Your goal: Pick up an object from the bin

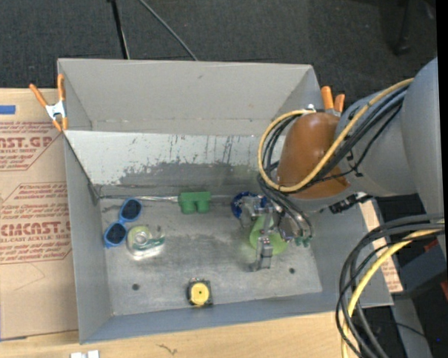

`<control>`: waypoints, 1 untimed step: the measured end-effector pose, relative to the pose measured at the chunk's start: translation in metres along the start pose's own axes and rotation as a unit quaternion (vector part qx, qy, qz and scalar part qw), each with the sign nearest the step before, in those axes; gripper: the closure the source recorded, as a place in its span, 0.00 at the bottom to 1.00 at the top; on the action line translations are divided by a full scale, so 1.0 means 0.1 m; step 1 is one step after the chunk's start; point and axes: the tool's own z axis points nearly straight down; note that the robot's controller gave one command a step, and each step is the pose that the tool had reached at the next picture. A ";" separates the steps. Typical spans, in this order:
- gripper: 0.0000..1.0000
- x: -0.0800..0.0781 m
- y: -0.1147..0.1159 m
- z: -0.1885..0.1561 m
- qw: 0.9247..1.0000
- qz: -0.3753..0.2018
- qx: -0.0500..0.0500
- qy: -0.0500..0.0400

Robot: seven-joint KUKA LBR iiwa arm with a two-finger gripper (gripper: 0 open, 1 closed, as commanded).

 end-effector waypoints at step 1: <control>0.00 0.12 -0.64 0.05 0.995 -0.095 0.002 -0.002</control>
Offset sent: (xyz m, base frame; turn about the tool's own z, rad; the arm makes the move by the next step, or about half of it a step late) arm -0.0113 -0.0627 -0.0040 -0.1926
